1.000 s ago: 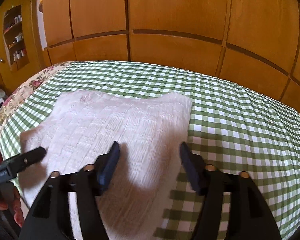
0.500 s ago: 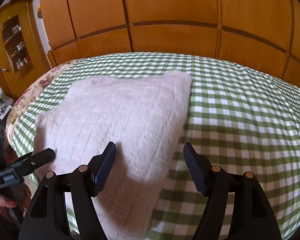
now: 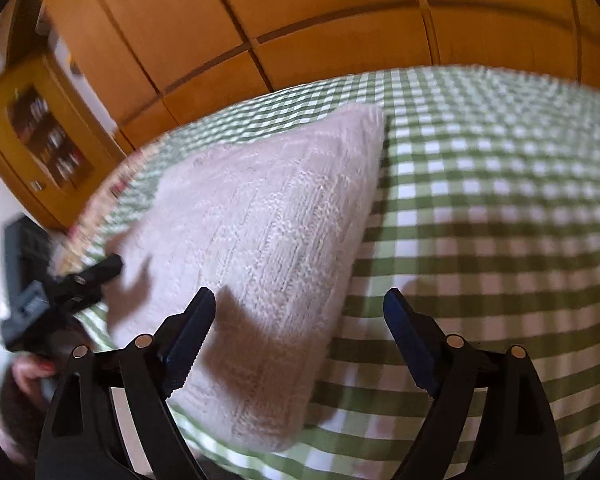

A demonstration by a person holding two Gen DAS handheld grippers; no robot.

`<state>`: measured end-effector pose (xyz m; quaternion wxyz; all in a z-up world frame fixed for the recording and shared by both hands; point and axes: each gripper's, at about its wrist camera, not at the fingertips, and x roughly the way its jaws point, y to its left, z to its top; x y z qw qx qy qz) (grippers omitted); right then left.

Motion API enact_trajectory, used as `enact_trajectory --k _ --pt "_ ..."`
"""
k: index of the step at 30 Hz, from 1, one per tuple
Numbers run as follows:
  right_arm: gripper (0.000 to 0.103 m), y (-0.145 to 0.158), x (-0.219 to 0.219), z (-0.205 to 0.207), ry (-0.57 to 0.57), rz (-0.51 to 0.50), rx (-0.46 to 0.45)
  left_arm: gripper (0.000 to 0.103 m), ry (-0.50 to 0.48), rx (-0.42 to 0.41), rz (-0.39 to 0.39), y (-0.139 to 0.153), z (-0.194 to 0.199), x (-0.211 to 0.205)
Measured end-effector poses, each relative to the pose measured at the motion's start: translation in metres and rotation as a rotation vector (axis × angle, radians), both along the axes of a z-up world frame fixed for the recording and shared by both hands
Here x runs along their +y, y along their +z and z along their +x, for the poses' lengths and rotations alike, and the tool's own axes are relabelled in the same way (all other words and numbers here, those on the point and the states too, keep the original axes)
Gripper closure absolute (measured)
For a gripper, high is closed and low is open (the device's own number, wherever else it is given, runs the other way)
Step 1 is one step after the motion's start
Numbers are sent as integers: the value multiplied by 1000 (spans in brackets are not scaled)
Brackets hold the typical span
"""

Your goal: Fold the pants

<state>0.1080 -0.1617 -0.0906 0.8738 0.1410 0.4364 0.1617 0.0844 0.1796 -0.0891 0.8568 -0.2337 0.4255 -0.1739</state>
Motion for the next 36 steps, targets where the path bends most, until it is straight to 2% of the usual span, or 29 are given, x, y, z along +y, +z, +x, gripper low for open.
enact_trajectory --k 3,6,11,14,19,23,26,28,29,31,34,36 --pt "18 -5 -13 6 -16 88 26 2 -20 25 8 -1 12 1" --pt "18 -8 -25 14 -38 157 48 3 -24 49 -21 -4 23 8" --pt "19 -18 -39 32 -37 299 98 3 -84 105 -143 -16 41 14" --pt "23 -29 -41 44 -39 397 147 3 -120 107 -116 -19 47 9" --pt "26 -35 -32 56 -20 405 174 4 -120 132 -137 -30 65 15" --pt "28 -40 -22 64 -22 413 188 4 -153 127 -80 -32 75 6" --pt "31 -39 -13 63 -22 381 173 4 -168 115 -41 -31 79 -2" --pt "38 -39 -5 64 -20 362 161 27 -177 102 -22 -28 77 -6" --pt "40 -37 -3 62 -14 349 152 31 -190 88 -8 -25 75 -10" --pt "48 -29 3 57 8 302 118 45 -202 60 18 -17 70 -18" --pt "53 -15 11 51 24 251 69 56 -212 11 79 -1 66 -34" --pt "55 -3 15 47 36 204 31 59 -220 -15 92 8 64 -41"
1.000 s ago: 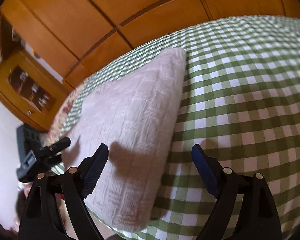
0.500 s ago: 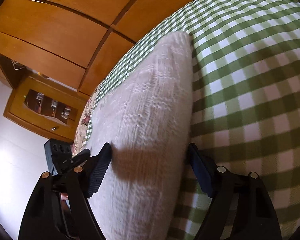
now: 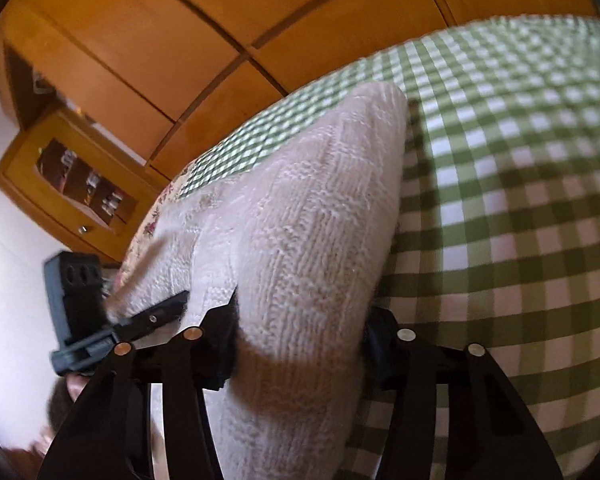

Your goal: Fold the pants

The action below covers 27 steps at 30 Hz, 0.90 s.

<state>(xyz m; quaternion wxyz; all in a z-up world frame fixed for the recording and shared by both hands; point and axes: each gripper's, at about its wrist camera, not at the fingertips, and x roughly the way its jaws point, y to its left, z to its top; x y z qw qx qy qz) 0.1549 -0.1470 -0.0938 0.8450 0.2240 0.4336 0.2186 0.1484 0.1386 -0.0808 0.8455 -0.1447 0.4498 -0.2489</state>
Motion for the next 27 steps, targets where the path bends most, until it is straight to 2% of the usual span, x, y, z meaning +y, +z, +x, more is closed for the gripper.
enact_trajectory --k 9,16,22,27 --pt "57 40 -15 -19 -26 -155 -166 61 -48 -119 -7 34 -7 -46" --pt "57 55 -58 -17 -90 -187 -246 61 -46 -194 -25 47 10 -90" --pt "57 57 -96 9 -117 -205 -298 61 -43 -237 -21 53 44 -126" --pt "57 55 -123 42 -125 -211 -319 61 -42 -240 -22 53 74 -148"
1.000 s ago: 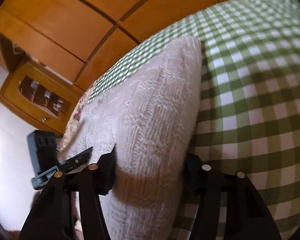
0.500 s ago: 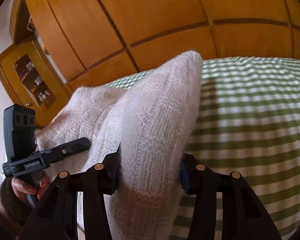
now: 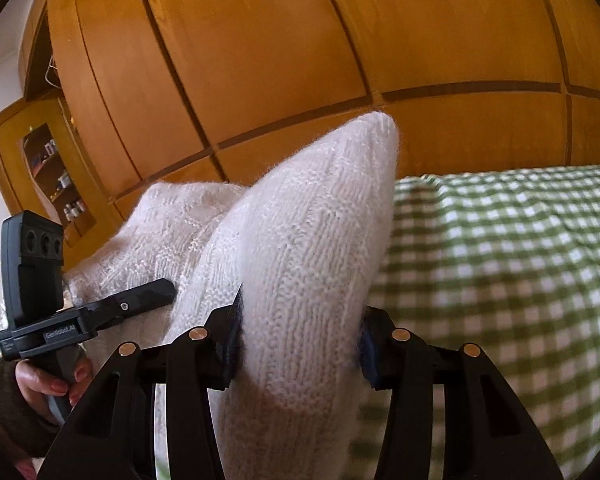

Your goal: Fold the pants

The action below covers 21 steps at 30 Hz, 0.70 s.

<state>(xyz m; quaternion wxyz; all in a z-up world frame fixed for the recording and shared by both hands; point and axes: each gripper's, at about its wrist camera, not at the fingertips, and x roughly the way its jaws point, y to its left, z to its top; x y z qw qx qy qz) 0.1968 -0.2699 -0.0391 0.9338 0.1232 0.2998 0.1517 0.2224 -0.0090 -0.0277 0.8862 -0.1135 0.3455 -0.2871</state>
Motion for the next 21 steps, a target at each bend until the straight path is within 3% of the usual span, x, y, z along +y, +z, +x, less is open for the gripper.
enact_trajectory --k 5,7,10,13,14,16,21 --pt "57 -8 -27 37 -7 5 -52 61 23 -7 6 -8 37 -18" --pt "57 -16 -32 51 -13 -46 -65 60 27 11 15 -20 53 -24" --pt "53 -39 -40 70 -53 -93 4 58 33 64 42 -43 72 -28" --pt "38 -60 -61 81 -154 22 99 48 28 106 -42 -64 83 -18" --pt "38 -63 -64 81 -159 56 106 47 29 118 -60 -68 81 -16" --pt "38 -66 -62 79 -161 58 100 41 35 141 -92 -74 83 -11" --pt "32 -66 -60 75 -180 39 91 34 45 134 -88 -75 80 -9"
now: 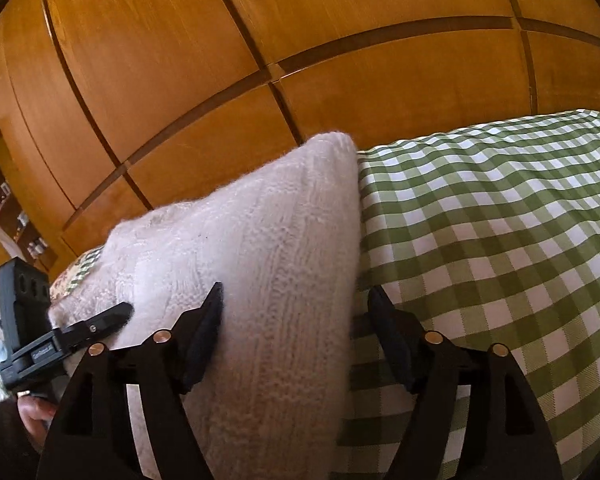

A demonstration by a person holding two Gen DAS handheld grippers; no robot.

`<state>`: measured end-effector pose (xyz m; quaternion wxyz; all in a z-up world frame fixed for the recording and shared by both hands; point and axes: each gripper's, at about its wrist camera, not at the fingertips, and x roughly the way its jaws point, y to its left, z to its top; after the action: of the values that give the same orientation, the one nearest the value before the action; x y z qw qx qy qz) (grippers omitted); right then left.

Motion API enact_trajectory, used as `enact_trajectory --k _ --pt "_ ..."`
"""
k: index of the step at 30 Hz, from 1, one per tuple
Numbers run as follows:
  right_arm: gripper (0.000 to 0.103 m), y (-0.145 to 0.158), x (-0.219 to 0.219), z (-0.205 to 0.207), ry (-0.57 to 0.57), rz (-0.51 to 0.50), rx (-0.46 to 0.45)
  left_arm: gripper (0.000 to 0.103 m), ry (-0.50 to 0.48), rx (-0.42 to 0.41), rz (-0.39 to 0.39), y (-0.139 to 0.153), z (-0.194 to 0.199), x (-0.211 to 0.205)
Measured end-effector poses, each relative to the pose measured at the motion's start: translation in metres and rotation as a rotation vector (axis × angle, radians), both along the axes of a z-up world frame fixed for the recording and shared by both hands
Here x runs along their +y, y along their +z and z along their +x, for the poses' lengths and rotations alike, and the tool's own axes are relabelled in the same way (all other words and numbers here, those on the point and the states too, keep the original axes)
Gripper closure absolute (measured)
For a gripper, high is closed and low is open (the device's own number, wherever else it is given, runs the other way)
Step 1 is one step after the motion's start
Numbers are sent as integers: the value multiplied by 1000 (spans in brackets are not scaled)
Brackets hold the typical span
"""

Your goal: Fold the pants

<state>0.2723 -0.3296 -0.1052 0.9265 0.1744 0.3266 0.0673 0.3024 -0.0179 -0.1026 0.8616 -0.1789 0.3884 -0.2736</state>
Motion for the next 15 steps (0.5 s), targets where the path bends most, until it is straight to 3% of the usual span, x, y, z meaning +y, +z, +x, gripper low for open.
enact_trajectory --k 10,15 --pt "29 7 12 -13 -49 -101 -23 33 40 -53 48 4 -45 3" --pt "29 14 11 -35 -52 -84 -40 33 55 -91 90 11 -70 3"
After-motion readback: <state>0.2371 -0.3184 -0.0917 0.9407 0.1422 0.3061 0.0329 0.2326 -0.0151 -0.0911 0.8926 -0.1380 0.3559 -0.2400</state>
